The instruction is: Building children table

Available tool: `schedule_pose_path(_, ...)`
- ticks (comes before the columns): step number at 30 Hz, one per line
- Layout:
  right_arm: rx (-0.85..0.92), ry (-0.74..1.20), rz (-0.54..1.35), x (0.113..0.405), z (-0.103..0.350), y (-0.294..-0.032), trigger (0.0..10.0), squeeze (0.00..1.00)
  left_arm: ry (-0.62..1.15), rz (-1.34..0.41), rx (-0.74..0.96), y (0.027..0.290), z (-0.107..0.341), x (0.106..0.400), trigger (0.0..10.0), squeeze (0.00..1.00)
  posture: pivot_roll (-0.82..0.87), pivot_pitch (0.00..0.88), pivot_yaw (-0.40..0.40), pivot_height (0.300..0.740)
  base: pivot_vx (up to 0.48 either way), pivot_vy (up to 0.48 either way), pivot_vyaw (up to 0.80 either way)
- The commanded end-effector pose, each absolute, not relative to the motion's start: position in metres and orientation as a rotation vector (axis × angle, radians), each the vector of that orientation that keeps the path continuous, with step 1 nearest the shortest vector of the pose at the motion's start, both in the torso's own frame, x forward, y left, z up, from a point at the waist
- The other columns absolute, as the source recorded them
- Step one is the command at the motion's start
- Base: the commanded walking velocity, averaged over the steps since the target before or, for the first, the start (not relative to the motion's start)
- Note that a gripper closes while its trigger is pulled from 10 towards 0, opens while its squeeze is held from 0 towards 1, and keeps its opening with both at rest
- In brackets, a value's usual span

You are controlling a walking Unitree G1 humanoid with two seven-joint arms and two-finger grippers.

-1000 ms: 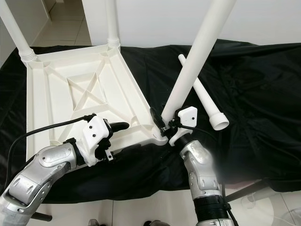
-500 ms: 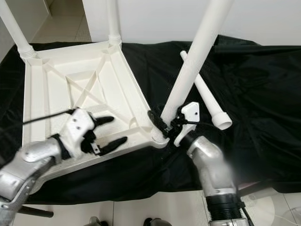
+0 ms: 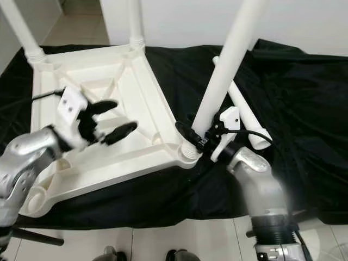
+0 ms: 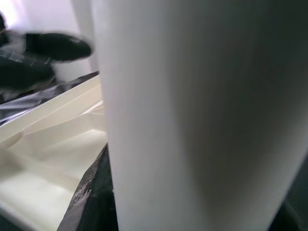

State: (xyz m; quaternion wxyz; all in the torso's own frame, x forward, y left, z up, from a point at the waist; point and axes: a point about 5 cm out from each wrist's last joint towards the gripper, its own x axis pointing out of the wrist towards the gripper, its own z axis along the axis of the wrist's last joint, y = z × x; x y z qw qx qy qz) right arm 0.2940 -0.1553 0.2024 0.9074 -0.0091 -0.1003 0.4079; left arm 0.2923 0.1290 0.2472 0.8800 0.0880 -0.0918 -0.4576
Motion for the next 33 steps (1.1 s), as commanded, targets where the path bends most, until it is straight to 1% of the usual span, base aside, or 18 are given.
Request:
schedule_pose_path(1,-0.073,-0.193,0.893,0.293,0.207,-0.152,10.0,0.00,-0.195,-1.066,0.125,0.118,0.257,0.294,10.0,0.00,-0.02,0.115,-0.040,0.740,0.000,0.000,0.00)
schedule_pose_path(3,-0.101,-0.165,0.931,0.293,0.209,-0.152,10.0,0.00,-0.224,-1.113,0.066,0.108,0.270,0.296,10.0,0.00,-0.02,0.111,-0.041,0.740,0.000,0.000,0.00)
schedule_pose_path(6,-0.108,-0.153,0.944,0.293,0.210,-0.151,10.0,0.00,-0.235,-1.129,0.050,0.105,0.274,0.297,10.0,0.00,-0.02,0.109,-0.040,0.740,0.000,0.000,0.00)
schedule_pose_path(8,-0.102,-0.154,0.978,0.293,0.213,-0.148,10.0,0.00,-0.333,-1.196,0.065,0.097,0.284,0.293,10.0,0.00,-0.03,0.104,-0.040,0.740,0.000,0.000,0.00)
schedule_pose_path(9,-0.102,-0.154,0.978,0.293,0.213,-0.148,10.0,0.00,-0.333,-1.196,0.065,0.097,0.284,0.293,10.0,0.00,-0.03,0.104,-0.040,0.740,0.000,0.000,0.00)
schedule_pose_path(11,-0.112,-0.147,1.028,0.291,0.213,-0.143,10.0,0.00,-0.320,-1.283,0.023,0.088,0.288,0.290,10.0,0.00,-0.03,0.100,-0.041,0.740,0.000,0.000,0.00)
schedule_pose_path(13,-0.115,-0.145,1.038,0.290,0.213,-0.142,10.0,0.00,-0.303,-1.301,0.010,0.087,0.288,0.290,10.0,0.00,-0.03,0.100,-0.041,0.740,0.000,0.000,0.00)
schedule_pose_path(15,-0.150,-0.126,1.094,0.289,0.212,-0.139,10.0,0.00,-0.319,-1.444,-0.009,0.077,0.295,0.279,10.0,0.00,-0.03,0.093,-0.041,0.740,0.000,0.000,0.00)
schedule_pose_path(16,-0.150,-0.126,1.094,0.289,0.212,-0.139,10.0,0.00,-0.319,-1.444,-0.009,0.077,0.295,0.279,10.0,0.00,-0.03,0.093,-0.041,0.740,0.000,0.000,0.00)
schedule_pose_path(18,-0.173,-0.115,1.113,0.291,0.212,-0.137,10.0,0.00,-0.325,-1.533,-0.006,0.071,0.299,0.272,10.0,0.00,-0.03,0.087,-0.040,0.740,0.000,0.000,0.00)
schedule_pose_path(27,-0.174,-0.116,1.122,0.296,0.214,-0.131,10.0,0.00,-0.285,-1.626,-0.002,0.065,0.296,0.267,10.0,0.00,-0.03,0.080,-0.032,0.740,0.000,0.000,0.00)
schedule_pose_path(28,-0.166,-0.114,1.138,0.297,0.214,-0.128,10.0,0.00,-0.280,-1.694,-0.025,0.065,0.299,0.263,10.0,0.00,-0.03,0.078,-0.033,0.740,0.000,0.000,0.00)
schedule_pose_path(29,-0.162,-0.116,1.140,0.297,0.214,-0.128,10.0,0.00,-0.275,-1.715,-0.037,0.065,0.301,0.262,10.0,0.00,-0.03,0.077,-0.033,0.740,0.000,0.000,0.00)
schedule_pose_path(33,-0.153,-0.119,1.139,0.298,0.214,-0.127,10.0,0.00,-0.266,-1.735,-0.030,0.067,0.301,0.262,10.0,0.00,-0.03,0.076,-0.032,0.740,0.000,0.000,0.00)
